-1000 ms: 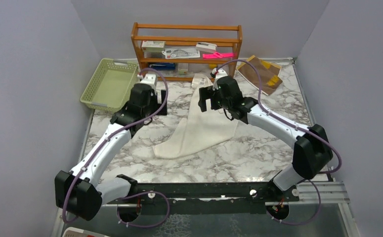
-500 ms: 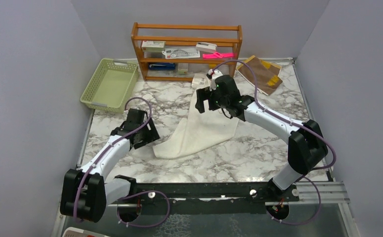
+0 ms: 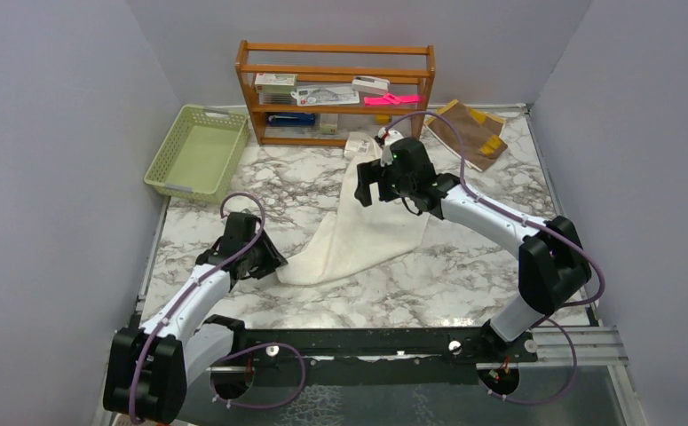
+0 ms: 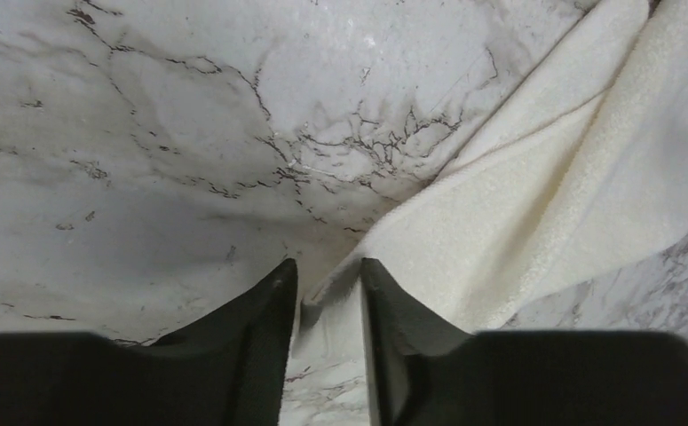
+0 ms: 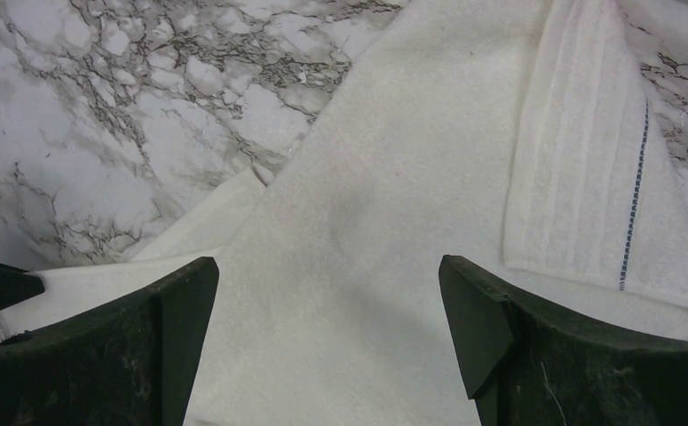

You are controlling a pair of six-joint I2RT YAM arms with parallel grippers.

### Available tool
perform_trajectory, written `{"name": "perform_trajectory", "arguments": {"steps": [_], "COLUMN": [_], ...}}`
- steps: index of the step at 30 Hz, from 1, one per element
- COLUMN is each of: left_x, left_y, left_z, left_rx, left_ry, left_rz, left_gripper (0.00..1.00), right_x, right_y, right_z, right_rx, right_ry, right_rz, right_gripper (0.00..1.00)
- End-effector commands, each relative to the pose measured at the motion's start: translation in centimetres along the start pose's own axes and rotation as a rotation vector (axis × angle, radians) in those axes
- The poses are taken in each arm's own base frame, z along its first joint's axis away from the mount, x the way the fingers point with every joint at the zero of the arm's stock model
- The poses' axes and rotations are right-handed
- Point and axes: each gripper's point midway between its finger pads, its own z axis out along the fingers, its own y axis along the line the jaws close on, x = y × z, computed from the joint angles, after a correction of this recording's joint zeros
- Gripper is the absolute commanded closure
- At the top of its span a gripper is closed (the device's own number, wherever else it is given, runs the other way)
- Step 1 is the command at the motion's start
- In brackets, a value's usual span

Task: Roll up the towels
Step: Flatten out the towel at the center of the board.

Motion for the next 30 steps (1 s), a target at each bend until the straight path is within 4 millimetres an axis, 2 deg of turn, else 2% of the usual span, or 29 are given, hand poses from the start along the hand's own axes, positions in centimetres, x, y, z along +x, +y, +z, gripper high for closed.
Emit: {"name": "perform_trajectory", "arguments": {"steps": [1,2,3,5,8,11,14,17,20,23,25,28,30], "left_x": [-0.4,-0.5,-0.8,-1.9,-5.4,-8.6,-10.6,-11.7,-12.7,-14.0,-15.1,-16.7,-17.8], "left_y": [-0.3,-0.4,-0.7,-1.2,-2.0,-1.9,-0.8,0.5,1.4,1.8,2.0,1.9,1.7], "left_z": [0.1,0.2,0.1,-0.4,-2.9,-5.9,-7.7,-8.0,-7.9,-8.1,-8.4,-8.7,-8.9], "left_rx": [0.019,0.024,0.029,0.026,-0.021,-0.076,-0.121,-0.146,-0.151,-0.147,-0.149,-0.145,-0.142], "left_ry": [-0.022,-0.025,-0.028,-0.058,-0.163,-0.254,-0.298,-0.306,-0.300,-0.317,-0.332,-0.351,-0.360], "left_rz": [-0.018,-0.014,-0.006,0.032,0.073,0.083,0.083,0.071,0.054,0.042,0.040,0.043,0.046], "left_gripper": [0.82,0.97,1.00,1.00,1.00,1.00,1.00,1.00,1.00,1.00,1.00,1.00,1.00], "right_x": [-1.1,-1.5,-2.0,-3.8,-6.2,-6.2,-4.3,-1.4,1.9,4.3,5.8,8.9,11.4], "right_y": [0.0,-0.3,-0.7,-2.1,-4.6,-7.3,-8.8,-9.8,-11.4,-12.6,-12.7,-11.6,-10.4], "right_z": [-0.4,-0.3,-0.2,0.1,1.3,4.3,7.7,10.6,11.7,11.0,9.9,7.7,5.7], "right_rx": [-0.021,-0.017,-0.016,0.012,0.104,0.198,0.228,0.180,0.120,0.143,0.153,0.119,0.087], "right_ry": [-0.043,-0.048,-0.055,-0.083,-0.104,-0.057,0.019,0.098,0.165,0.195,0.213,0.252,0.280], "right_rz": [-0.006,-0.002,0.004,0.000,-0.021,-0.047,-0.074,-0.038,0.064,0.089,0.099,0.152,0.201], "right_gripper": [0.04,0.04,0.04,0.04,0.04,0.06,0.13,0.21,0.29,0.33,0.39,0.46,0.46]}}
